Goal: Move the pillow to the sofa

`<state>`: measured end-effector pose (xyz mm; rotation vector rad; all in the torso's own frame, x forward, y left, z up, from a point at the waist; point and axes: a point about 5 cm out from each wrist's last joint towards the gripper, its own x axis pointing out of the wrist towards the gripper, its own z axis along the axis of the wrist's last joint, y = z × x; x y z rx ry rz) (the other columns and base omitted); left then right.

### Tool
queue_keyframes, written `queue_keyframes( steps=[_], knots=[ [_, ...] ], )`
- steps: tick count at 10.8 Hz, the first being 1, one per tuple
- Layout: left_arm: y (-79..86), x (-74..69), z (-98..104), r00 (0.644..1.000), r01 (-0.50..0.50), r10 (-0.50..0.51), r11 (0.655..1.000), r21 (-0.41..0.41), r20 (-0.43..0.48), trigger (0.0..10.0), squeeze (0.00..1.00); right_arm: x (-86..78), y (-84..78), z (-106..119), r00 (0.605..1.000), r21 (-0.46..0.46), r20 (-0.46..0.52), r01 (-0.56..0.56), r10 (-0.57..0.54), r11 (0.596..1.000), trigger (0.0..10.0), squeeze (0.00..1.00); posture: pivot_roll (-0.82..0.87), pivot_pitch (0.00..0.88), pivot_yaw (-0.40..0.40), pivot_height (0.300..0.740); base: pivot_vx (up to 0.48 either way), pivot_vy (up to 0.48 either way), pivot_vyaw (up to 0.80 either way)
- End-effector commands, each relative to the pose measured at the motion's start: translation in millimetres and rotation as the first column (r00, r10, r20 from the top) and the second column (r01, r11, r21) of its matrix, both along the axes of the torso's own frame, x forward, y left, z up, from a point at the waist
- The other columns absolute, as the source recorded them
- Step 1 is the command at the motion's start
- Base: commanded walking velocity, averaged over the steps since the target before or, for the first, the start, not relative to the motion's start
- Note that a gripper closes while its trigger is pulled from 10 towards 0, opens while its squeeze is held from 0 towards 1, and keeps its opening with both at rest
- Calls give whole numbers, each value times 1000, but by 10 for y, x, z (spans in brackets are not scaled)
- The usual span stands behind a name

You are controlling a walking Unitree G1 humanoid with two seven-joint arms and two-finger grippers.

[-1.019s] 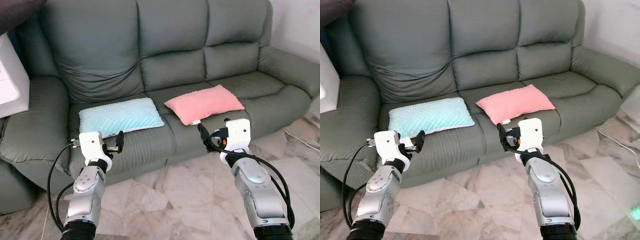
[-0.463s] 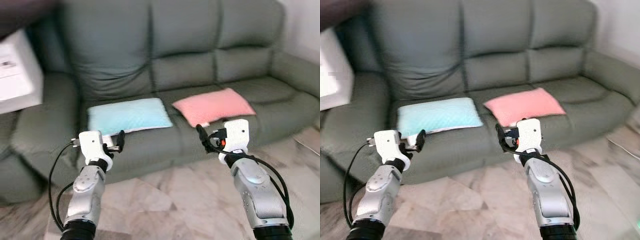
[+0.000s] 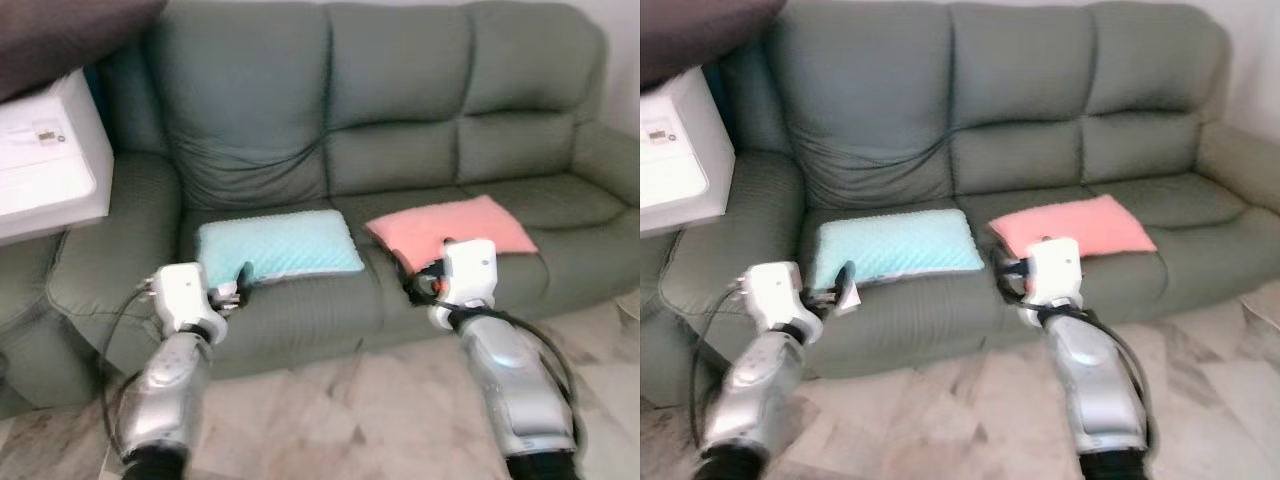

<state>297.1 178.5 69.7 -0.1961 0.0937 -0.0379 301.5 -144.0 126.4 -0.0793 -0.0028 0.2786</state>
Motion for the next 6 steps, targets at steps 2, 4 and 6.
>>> queue_keyframes(
  steps=[2, 4, 6],
  knots=[
    [-150, 49, 56, 999, 47, -47, 999, -11, 23, 10000, 0, -9, -134, -14, 999, -15, -8, 44, -44, 999, 10000, 0, -222, 2, -24, 740, 381, 0, -788],
    [-150, 47, 55, 999, 46, -46, 999, -11, 21, 10000, 0, -14, -130, -25, 999, -16, -11, 41, -41, 999, 10000, 0, -221, 6, -24, 740, 373, 0, -784],
    [-154, 42, 50, 999, 47, -47, 999, -14, 20, 10000, 0, -18, -133, -30, 999, -17, -14, 40, -40, 999, 10000, 0, -220, 7, -26, 740, 360, 0, -781]
  ],
)
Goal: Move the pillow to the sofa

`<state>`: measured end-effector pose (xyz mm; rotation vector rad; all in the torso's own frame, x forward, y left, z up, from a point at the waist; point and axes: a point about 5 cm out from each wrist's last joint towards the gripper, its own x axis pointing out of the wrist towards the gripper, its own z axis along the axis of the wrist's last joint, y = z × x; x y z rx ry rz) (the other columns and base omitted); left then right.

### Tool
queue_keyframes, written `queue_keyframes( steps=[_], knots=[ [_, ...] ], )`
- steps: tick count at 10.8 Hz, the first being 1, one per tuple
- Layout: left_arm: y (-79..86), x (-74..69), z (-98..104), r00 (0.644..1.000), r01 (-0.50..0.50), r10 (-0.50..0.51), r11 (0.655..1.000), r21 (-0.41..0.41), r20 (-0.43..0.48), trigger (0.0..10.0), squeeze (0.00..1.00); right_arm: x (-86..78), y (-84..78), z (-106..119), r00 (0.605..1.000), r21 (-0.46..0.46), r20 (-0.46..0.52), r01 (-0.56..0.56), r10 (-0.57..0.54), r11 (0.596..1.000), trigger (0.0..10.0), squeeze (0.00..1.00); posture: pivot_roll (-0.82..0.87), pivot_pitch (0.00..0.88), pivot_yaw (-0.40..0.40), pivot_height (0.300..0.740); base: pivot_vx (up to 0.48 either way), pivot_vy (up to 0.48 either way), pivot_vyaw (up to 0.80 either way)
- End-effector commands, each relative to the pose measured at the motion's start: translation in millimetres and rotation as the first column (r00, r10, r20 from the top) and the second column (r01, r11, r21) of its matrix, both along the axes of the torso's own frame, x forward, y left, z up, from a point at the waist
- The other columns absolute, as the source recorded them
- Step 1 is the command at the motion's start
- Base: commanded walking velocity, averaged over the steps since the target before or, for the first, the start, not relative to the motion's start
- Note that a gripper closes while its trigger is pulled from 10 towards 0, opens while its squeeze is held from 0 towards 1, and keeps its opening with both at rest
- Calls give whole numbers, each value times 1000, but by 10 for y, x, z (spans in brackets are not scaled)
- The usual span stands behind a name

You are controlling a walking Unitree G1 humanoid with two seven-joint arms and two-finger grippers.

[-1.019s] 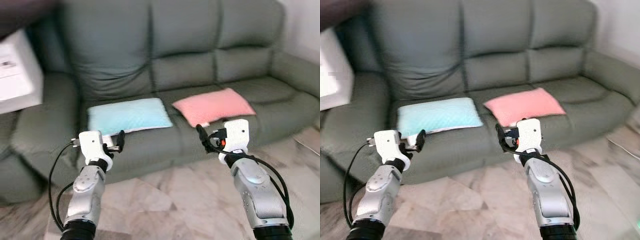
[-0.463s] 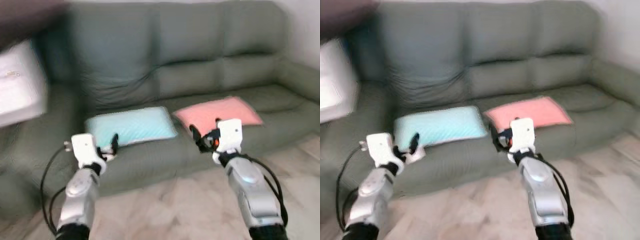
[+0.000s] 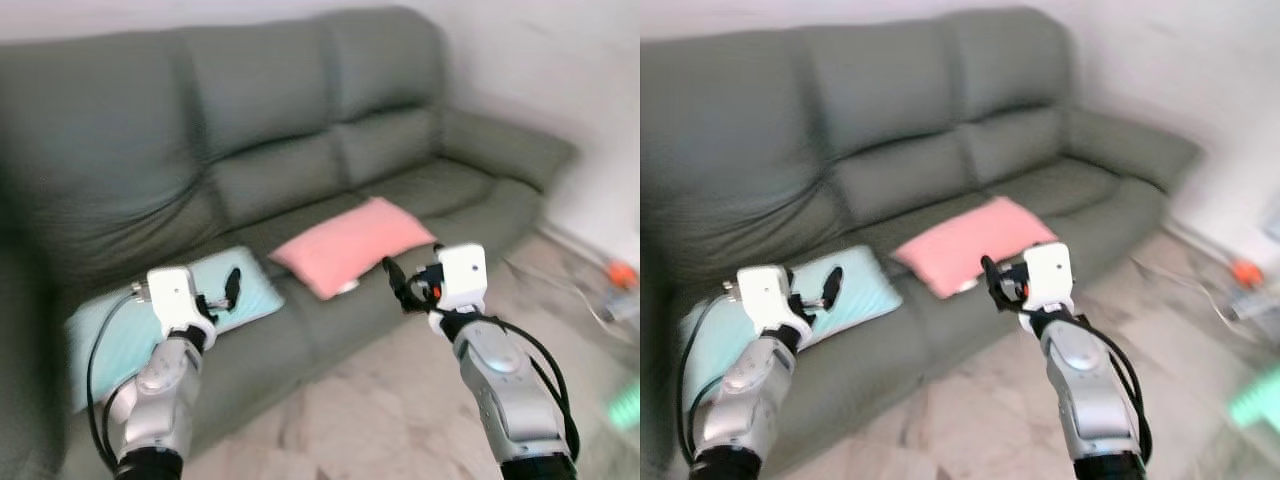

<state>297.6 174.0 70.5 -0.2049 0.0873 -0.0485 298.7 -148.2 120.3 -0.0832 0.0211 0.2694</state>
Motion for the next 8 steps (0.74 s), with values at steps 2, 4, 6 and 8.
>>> queue_keyframes(
  steps=[2, 4, 6, 8],
  knots=[
    [-112, 29, 37, 999, 38, -38, 999, -6, 11, 10000, 0, 12, -85, 32, 1000, -10, 9, 28, -28, 1000, 10000, 0, -219, 9, -27, 740, 362, 0, -781],
    [-108, 24, 31, 999, 39, -39, 999, -6, 8, 10000, 0, 13, -82, 35, 1000, -10, 10, 28, -28, 1000, 10000, 0, -219, 11, -26, 740, 364, 0, -781],
    [-113, 19, 29, 999, 42, -42, 999, -6, 7, 10000, 0, 13, -82, 36, 1000, -9, 10, 29, -29, 1000, 10000, 0, -219, 13, -25, 740, 364, 0, -775],
    [-112, 18, 27, 999, 46, -46, 999, -3, 5, 10000, 0, 19, -84, 38, 999, -7, 11, 34, -34, 999, 10000, 0, -219, 14, -22, 740, 373, 0, -775]
  ],
)
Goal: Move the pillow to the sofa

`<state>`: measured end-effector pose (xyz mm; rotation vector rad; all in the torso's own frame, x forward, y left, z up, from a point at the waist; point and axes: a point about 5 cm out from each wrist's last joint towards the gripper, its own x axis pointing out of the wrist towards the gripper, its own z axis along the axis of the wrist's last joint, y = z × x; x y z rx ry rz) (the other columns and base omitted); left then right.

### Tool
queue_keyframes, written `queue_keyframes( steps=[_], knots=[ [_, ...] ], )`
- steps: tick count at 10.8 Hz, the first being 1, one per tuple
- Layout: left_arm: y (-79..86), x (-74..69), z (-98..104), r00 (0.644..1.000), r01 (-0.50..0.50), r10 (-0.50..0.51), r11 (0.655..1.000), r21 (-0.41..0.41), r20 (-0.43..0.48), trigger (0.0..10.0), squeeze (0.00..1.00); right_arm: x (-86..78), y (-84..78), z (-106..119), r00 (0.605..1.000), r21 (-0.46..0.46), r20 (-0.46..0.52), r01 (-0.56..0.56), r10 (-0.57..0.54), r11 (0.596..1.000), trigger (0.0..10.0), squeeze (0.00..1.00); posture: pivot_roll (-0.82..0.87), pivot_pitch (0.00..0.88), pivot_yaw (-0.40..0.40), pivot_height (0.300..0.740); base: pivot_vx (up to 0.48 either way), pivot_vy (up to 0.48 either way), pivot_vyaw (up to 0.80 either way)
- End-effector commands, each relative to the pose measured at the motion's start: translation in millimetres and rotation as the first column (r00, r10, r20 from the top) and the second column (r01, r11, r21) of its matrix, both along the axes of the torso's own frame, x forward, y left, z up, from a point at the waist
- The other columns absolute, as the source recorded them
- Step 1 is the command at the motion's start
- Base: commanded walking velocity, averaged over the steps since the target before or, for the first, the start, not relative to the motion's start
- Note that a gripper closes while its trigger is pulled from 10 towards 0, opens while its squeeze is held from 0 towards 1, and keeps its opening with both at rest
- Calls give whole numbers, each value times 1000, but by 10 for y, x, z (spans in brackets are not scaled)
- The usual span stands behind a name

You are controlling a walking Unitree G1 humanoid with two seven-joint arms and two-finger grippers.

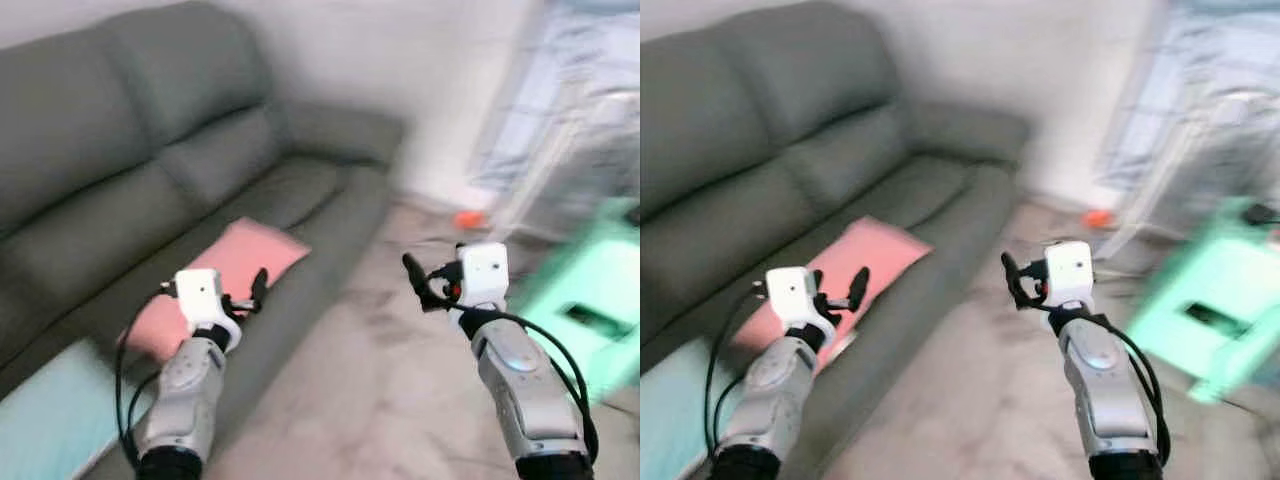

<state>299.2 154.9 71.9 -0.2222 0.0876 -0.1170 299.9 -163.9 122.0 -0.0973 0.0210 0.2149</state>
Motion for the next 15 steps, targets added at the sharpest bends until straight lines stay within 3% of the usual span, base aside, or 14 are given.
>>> queue_keyframes(
  steps=[1, 12, 15],
  knots=[
    [81, 4, 15, 1000, -20, 20, 1000, 18, 0, 10000, 0, 7, 77, 20, 1000, 8, 6, -20, 20, 1000, 10000, 0, -218, 15, -21, 740, 379, 0, -775],
    [82, 25, 15, 1000, 3, -3, 1000, 31, -7, 10000, 0, 16, 98, -3, 1000, 22, 7, -11, 11, 1000, 10000, 0, -217, 14, -7, 740, 401, 0, -562],
    [84, 29, -3, 1000, 2, -2, 999, 42, -21, 10000, 0, 11, 113, -10, 1000, 21, 13, -15, 15, 1000, 10000, 0, -217, 17, 0, 740, 451, 0, 0]
  ],
)
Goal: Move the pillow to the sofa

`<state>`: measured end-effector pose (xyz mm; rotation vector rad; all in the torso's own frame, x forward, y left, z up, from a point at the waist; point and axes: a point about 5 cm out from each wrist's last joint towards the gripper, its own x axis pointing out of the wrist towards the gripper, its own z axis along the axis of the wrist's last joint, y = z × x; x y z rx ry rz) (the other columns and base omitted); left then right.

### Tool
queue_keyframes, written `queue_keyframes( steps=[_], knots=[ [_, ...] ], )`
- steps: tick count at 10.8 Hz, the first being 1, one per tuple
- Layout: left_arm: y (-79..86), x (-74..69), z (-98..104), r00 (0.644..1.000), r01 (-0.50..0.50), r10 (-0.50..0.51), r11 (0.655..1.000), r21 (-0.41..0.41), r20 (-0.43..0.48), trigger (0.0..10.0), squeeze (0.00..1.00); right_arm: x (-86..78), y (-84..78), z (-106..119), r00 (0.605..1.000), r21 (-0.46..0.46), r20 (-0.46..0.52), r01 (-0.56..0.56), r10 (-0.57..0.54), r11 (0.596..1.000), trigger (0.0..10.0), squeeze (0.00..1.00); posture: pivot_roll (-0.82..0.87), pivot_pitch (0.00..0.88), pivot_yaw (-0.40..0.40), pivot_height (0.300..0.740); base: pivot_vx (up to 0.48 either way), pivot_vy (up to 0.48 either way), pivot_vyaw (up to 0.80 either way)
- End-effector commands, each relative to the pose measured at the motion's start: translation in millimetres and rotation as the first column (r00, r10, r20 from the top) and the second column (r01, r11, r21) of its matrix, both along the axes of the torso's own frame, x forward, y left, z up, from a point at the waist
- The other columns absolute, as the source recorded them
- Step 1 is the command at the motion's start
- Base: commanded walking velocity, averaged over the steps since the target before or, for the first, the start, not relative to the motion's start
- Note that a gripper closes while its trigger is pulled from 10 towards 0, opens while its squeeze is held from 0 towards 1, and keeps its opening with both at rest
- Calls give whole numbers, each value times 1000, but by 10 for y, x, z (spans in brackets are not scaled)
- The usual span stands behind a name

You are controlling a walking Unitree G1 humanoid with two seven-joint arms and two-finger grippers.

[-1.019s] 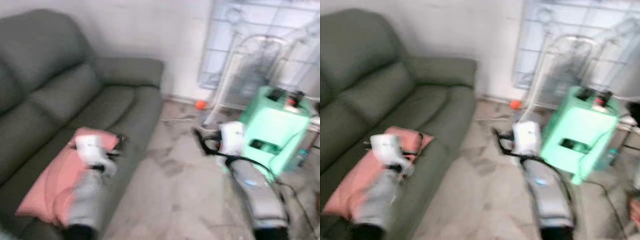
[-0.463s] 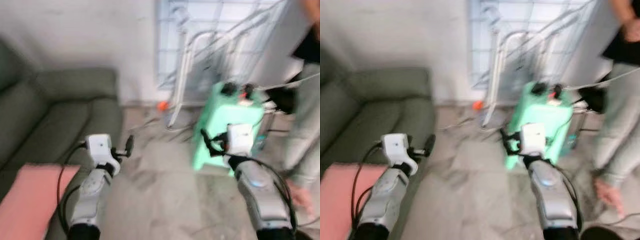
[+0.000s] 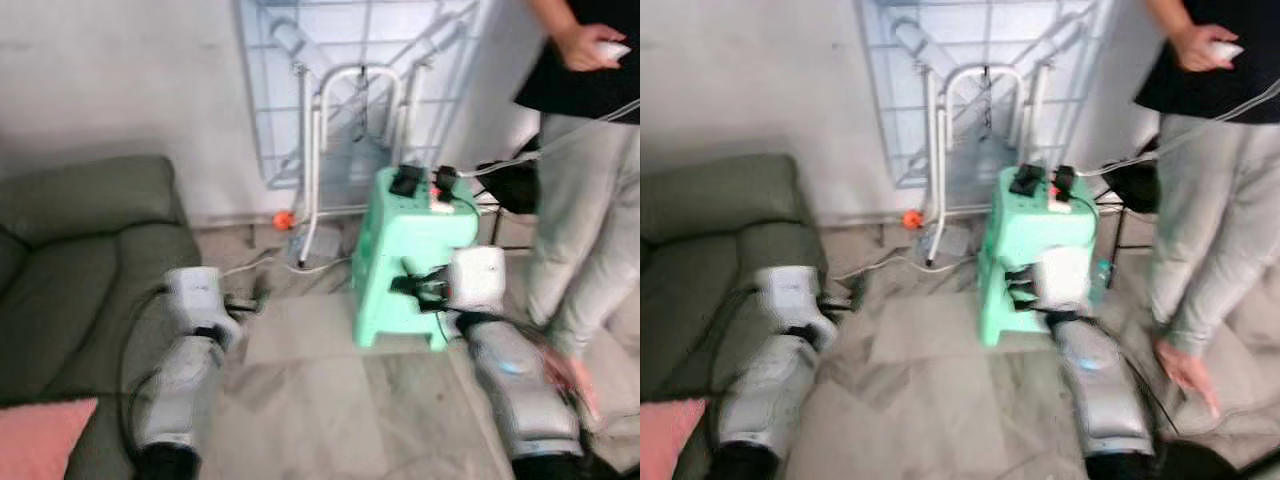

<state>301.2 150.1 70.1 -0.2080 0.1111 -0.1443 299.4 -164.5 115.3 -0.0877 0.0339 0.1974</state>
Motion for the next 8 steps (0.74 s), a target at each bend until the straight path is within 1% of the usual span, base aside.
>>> queue_keyframes(
  steps=[1, 3, 5, 7, 8],
  knots=[
    [128, 10, 10, 1000, -26, 26, 999, 29, -3, 10000, 0, 9, 125, 43, 999, 10, 26, -34, 34, 999, 10000, 0, -217, 17, 2, 740, 461, 0, 0],
    [121, 15, -38, 1000, -15, 16, 999, 43, -22, 10000, 0, -6, 105, -52, 1000, -6, 9, -27, 28, 1000, 10000, 0, -213, 19, 4, 740, 461, 0, 0],
    [211, 8, -160, 997, -24, 29, 997, 69, -74, 10000, 0, -30, 62, -192, 1000, -27, -27, -16, 15, 1000, 10000, 0, -209, 18, 9, 740, 461, 0, 0],
    [319, 7, -223, 995, -31, 41, 995, 99, -94, 10000, 0, -42, 25, -299, 999, -44, -48, -3, 1, 999, 10000, 0, -206, 19, 16, 740, 463, 0, 0],
    [344, -1, -265, 993, -27, 40, 993, 115, -109, 10000, 0, -45, 4, -343, 998, -52, -57, 2, -5, 999, 10000, 0, -204, 19, 18, 740, 465, 0, 0]
  ],
)
